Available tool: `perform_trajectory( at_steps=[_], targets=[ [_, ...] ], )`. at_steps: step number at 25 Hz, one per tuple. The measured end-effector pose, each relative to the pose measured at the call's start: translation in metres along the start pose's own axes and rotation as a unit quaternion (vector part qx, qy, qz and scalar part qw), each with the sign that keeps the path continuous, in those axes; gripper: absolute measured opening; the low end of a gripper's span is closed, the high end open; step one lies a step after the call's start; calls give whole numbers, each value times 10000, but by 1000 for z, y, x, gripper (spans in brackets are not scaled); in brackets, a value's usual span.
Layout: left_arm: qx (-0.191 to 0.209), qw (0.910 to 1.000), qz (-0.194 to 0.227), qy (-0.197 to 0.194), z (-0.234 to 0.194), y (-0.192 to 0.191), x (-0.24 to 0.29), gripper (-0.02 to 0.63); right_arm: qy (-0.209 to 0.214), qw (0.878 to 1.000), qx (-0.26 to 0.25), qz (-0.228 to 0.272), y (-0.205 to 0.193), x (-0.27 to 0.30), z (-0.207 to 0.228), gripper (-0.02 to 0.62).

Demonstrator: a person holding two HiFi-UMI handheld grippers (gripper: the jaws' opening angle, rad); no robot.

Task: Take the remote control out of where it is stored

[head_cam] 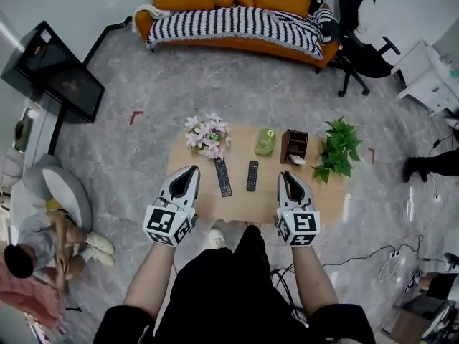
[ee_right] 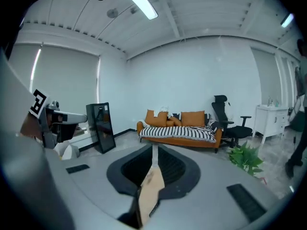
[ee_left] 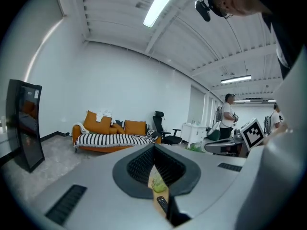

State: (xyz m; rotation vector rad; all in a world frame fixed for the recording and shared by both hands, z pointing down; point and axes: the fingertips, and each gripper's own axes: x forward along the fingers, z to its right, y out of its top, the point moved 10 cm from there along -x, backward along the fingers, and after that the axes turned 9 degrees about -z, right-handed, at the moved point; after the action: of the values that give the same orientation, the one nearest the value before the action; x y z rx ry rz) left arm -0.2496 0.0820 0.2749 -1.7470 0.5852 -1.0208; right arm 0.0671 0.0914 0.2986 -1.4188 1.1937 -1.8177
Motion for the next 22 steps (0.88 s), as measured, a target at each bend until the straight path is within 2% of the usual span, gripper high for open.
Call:
perform_trajectory(
  at_steps=[6, 13, 19, 22],
  targets=[
    [-4, 9997, -119, -200, 7, -2, 12, 6, -295, 9994, -117, -107, -3, -4, 11, 44],
    [17, 9990, -283, -357, 19, -3, 41, 6, -362, 9971, -502, -439, -15, 3, 34, 44],
    [-61, 9969, -593, -510, 38, -18, 84, 8, -332, 9908, -802, -1035, -42, 32, 72, 46],
    [-127, 9948, -808, -614, 52, -30, 106, 6, -246, 9796, -1257, -1548, -65, 50, 95, 54]
  ],
)
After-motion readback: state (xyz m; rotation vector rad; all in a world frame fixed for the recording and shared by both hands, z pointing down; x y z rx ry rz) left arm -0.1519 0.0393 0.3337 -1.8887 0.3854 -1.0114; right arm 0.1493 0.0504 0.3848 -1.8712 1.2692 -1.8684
